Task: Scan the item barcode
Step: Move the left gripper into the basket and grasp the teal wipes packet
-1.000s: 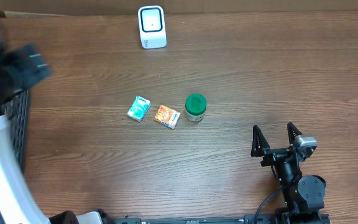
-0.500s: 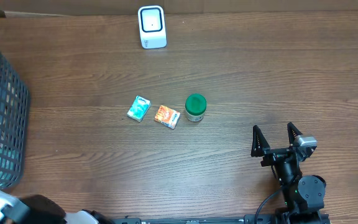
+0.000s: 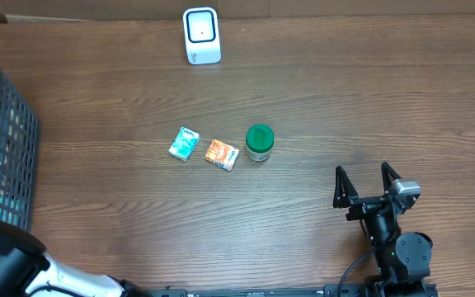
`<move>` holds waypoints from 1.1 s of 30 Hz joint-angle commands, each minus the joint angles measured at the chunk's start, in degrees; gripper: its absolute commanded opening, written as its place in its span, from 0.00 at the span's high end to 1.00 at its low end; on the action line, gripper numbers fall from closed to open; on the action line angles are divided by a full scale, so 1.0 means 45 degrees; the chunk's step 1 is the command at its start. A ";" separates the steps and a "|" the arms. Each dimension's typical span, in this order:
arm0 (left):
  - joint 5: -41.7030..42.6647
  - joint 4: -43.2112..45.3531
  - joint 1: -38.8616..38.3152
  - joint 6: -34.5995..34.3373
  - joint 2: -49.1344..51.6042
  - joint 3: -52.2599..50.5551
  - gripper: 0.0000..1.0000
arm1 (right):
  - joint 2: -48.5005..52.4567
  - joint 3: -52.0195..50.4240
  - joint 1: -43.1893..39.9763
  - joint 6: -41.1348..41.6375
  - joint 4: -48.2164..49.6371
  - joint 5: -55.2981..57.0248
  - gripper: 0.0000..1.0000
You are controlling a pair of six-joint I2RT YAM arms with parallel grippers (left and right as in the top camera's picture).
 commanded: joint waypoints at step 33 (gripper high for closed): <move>0.1379 0.2030 0.0039 0.1734 0.3254 -0.2195 0.36 | -0.0117 -0.0131 -0.0073 0.0034 0.0078 0.0000 0.00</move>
